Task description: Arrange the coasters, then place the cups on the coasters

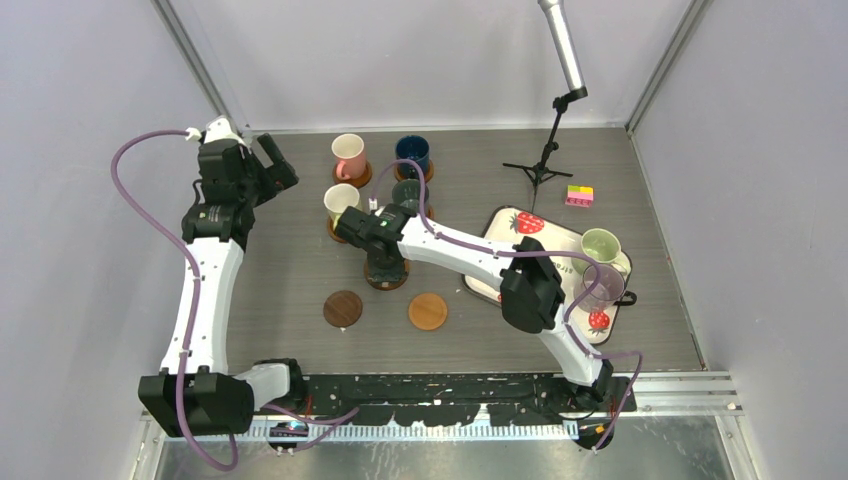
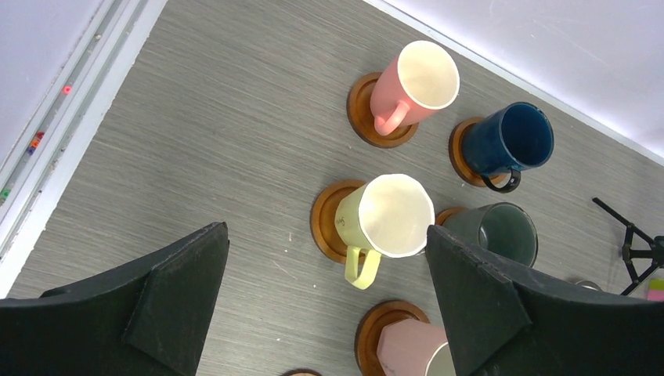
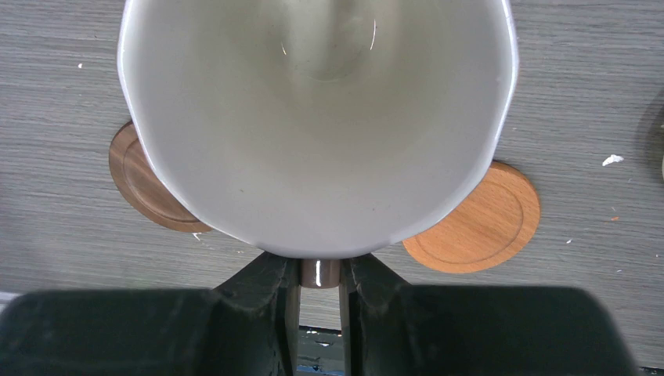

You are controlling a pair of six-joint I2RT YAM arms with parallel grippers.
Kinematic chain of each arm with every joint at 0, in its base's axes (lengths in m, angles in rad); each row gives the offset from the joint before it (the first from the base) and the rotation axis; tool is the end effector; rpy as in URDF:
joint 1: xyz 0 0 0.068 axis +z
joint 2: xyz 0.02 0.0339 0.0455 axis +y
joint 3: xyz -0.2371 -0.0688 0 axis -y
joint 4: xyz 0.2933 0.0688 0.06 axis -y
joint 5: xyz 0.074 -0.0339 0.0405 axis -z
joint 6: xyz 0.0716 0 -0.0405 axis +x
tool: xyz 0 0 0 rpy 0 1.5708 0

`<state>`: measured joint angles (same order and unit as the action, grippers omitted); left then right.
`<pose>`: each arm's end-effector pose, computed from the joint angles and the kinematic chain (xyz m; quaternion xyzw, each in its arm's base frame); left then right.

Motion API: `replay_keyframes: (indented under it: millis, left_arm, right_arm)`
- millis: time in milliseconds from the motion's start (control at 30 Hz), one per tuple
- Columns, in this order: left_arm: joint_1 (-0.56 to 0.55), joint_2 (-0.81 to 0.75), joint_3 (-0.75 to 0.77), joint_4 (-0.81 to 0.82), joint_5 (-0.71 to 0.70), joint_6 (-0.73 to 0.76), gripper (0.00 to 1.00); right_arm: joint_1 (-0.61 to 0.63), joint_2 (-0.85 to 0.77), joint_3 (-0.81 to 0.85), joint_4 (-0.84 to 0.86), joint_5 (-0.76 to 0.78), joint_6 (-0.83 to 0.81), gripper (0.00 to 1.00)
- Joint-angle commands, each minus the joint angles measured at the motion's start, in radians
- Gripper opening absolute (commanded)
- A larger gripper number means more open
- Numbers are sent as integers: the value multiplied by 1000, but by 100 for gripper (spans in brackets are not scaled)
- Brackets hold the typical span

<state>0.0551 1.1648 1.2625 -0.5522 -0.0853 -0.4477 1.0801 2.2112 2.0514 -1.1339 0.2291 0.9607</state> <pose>0.3421 0.0250 0.3558 -0.2327 0.8152 -0.0677 0.5260 0.2500 0.4334 0.1779 -0.0429 0.9831 0.0577 0.1682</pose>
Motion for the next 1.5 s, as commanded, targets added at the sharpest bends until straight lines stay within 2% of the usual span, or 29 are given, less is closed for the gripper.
replay_keyframes:
  millis: [0, 200, 367, 467, 667, 800, 1100, 1300, 1467]
  left_arm:
    - [11, 2, -4, 18, 15, -17, 100]
    - [18, 3, 0, 17, 16, -17, 100]
    - [19, 6, -1, 20, 17, -21, 100]
    - [20, 7, -1, 21, 19, -23, 100]
    - [20, 15, 1, 24, 24, -23, 100]
    - [20, 14, 2, 23, 28, -26, 100]
    - [22, 12, 0, 24, 29, -23, 100]
    - [22, 17, 2, 29, 73, -13, 100]
    - [22, 22, 13, 26, 136, 20, 100]
  right_arm:
    - [7, -62, 24, 35, 21, 25, 17]
    - [7, -77, 8, 35, 14, 32, 26]
    - [7, -91, 0, 35, 11, 36, 27]
    - [7, -100, -8, 37, 6, 36, 34]
    - [7, -114, -19, 40, 8, 33, 39]
    - [6, -121, -26, 44, 4, 32, 49]
    - [6, -138, -42, 68, -30, 14, 61]
    - [6, -195, -68, 113, -39, -31, 76]
    - [6, -284, -155, 171, -60, -78, 81]
